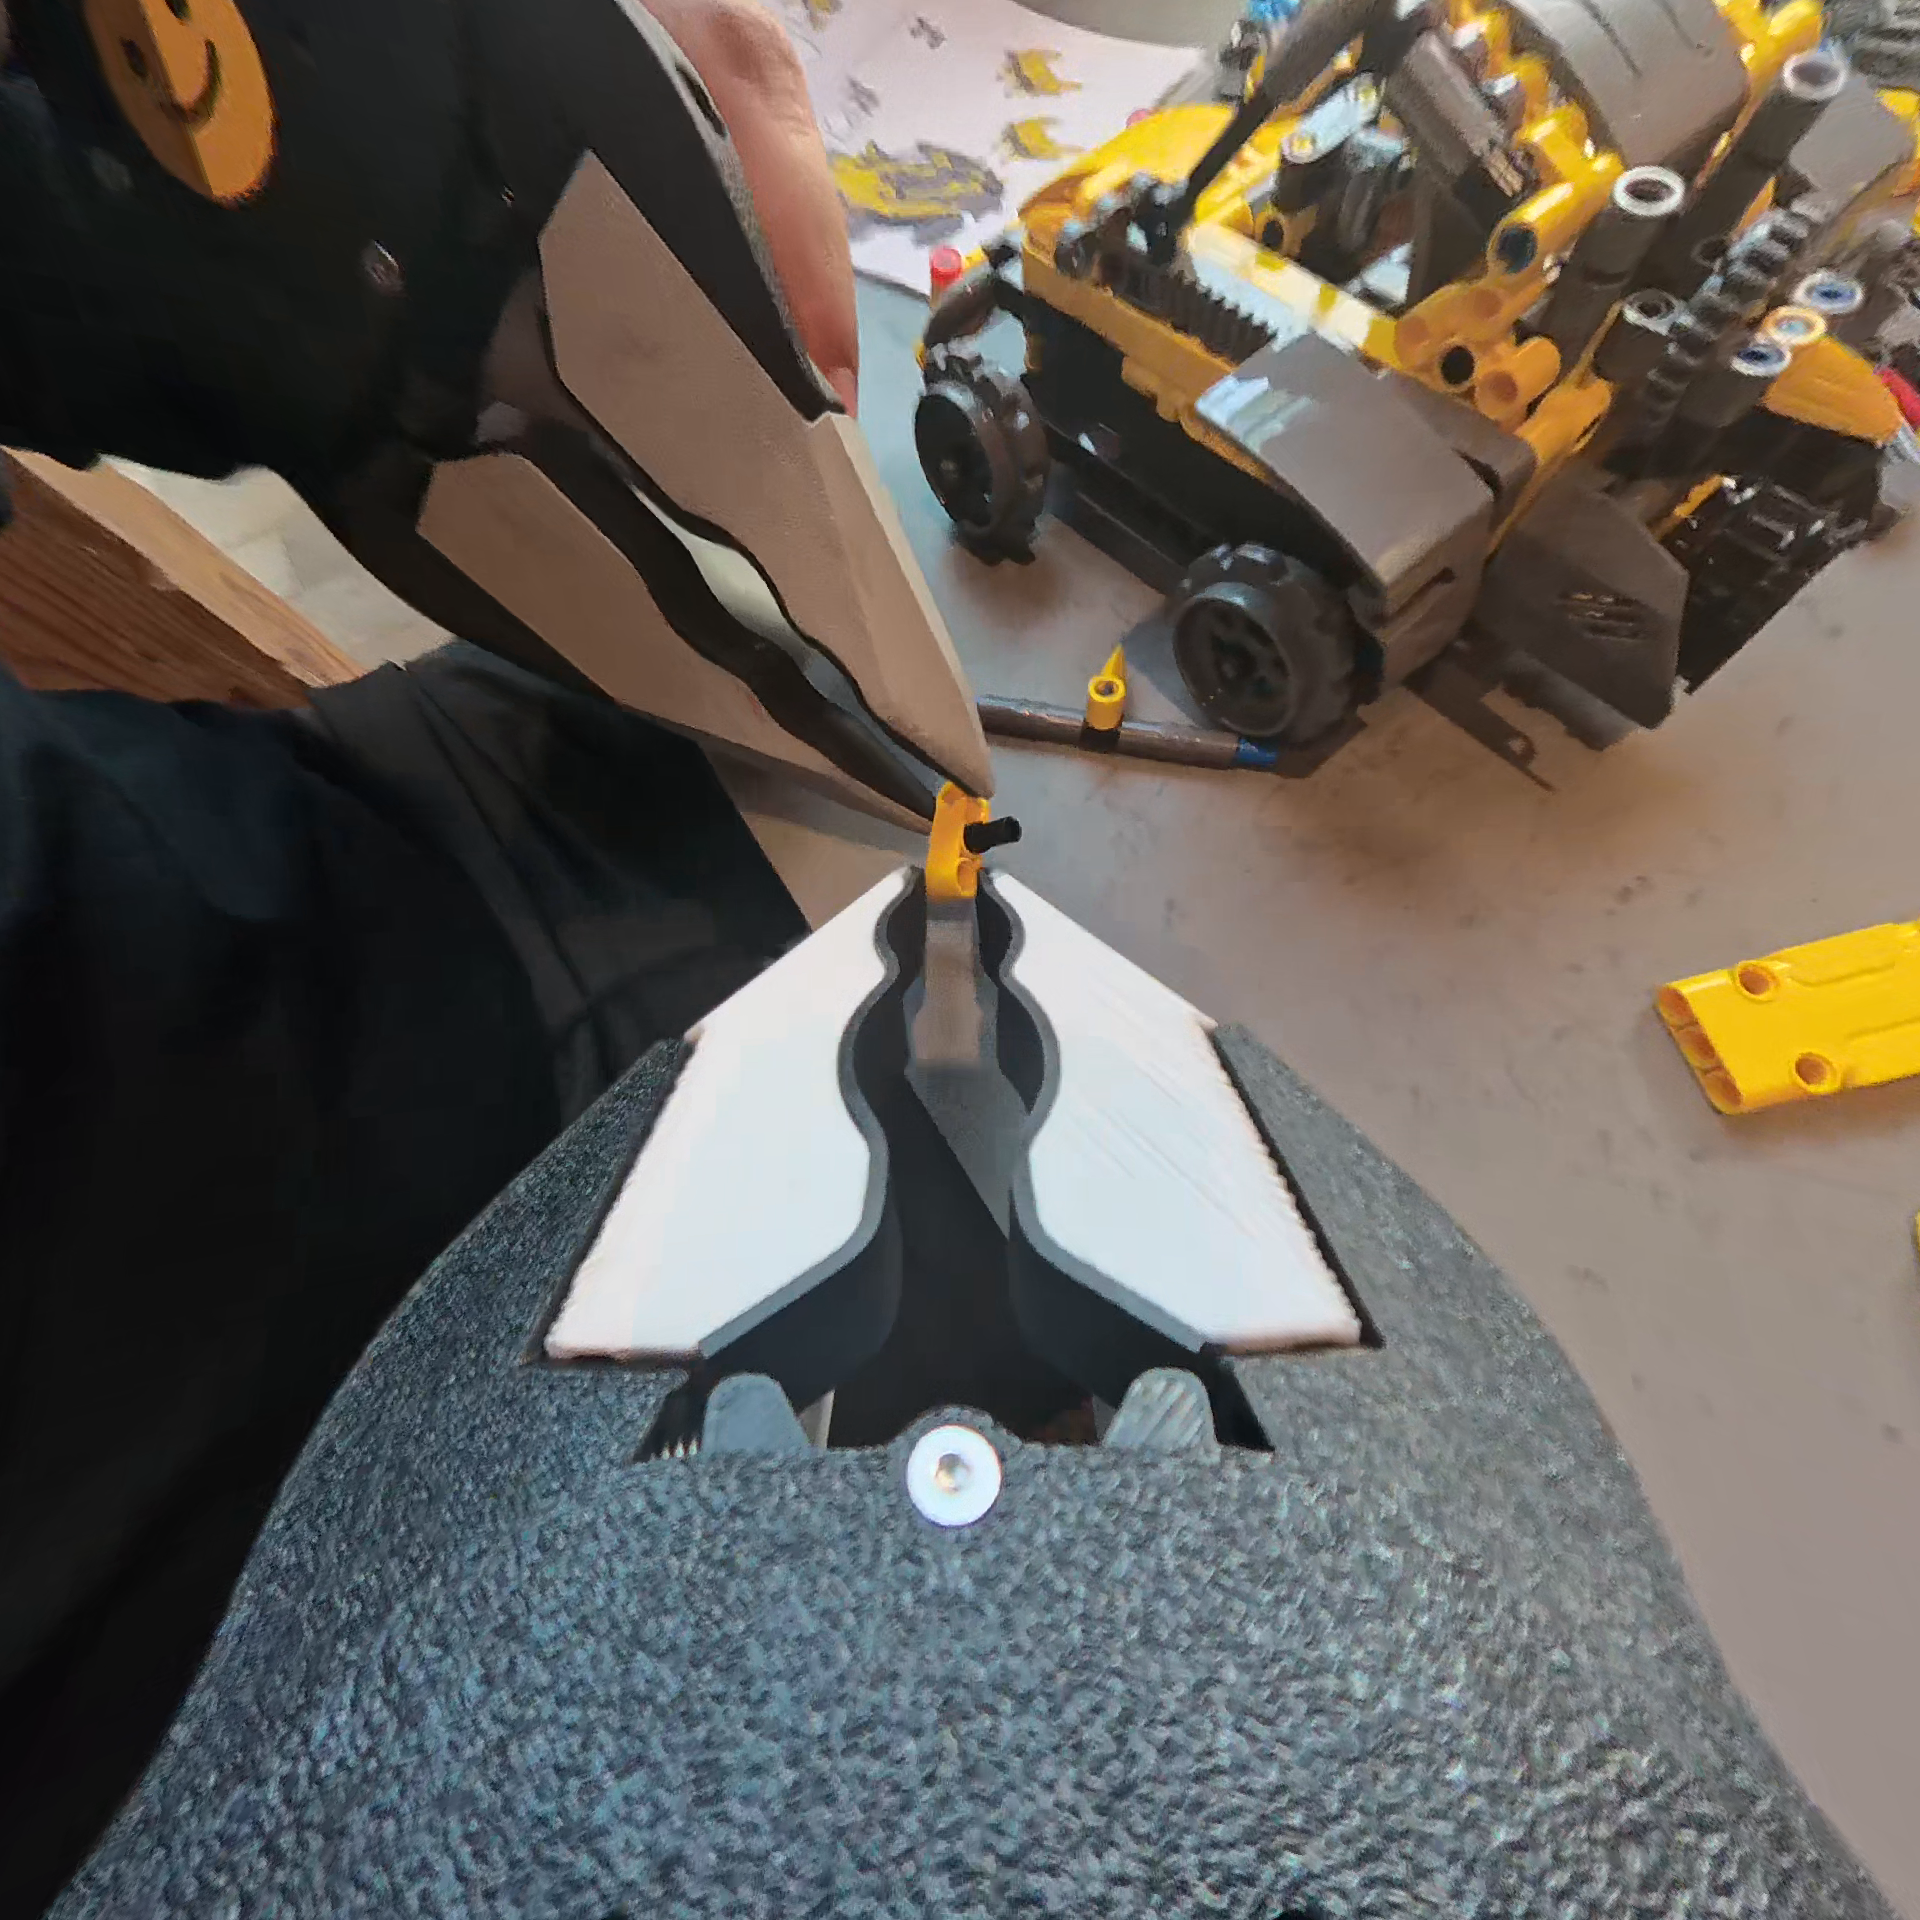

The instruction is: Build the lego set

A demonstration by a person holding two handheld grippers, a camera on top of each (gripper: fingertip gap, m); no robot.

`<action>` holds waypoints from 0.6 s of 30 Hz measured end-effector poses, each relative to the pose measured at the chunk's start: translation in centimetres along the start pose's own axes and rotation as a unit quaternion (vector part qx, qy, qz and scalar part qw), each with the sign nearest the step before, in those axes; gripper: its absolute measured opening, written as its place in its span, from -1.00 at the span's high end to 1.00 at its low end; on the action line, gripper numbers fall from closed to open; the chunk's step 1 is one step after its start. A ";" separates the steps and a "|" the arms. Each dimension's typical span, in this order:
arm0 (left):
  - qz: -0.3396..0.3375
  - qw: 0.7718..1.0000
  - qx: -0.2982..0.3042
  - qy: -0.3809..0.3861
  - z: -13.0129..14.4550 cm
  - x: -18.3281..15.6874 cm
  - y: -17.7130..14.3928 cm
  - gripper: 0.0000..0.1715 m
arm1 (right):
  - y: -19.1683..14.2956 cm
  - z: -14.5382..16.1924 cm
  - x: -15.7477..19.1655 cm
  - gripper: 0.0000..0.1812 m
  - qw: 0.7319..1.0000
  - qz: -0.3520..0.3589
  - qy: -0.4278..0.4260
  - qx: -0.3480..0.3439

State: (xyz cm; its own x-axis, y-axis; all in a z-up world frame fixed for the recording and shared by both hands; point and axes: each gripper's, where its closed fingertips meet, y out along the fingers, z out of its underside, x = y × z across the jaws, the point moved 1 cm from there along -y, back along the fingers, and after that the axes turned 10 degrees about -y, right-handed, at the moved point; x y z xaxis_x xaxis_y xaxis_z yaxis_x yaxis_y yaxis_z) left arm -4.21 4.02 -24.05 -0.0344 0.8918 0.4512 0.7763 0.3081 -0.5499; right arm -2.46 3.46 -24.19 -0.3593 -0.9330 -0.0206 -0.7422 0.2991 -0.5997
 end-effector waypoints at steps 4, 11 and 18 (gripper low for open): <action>0.031 0.996 0.033 -0.071 0.8 -0.3 0.4 0.90 | 0.0 1.1 -0.6 0.90 0.995 0.062 -0.042 0.064; 0.050 0.990 0.029 -0.131 0.3 0.0 0.4 0.96 | 0.2 0.9 -0.1 0.89 0.980 0.100 -0.126 0.115; 0.026 0.994 0.054 -0.093 1.0 -0.1 1.0 1.00 | 0.3 0.6 0.8 0.86 0.988 0.075 -0.100 0.087</action>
State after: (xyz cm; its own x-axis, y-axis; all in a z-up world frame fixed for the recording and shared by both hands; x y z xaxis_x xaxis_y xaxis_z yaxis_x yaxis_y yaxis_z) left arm -4.05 4.59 -25.32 -0.1195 0.9503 0.2876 0.7086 0.2845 -0.6458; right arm -2.66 2.67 -24.85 -0.3265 -0.9066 -0.2675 -0.5743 0.4150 -0.7057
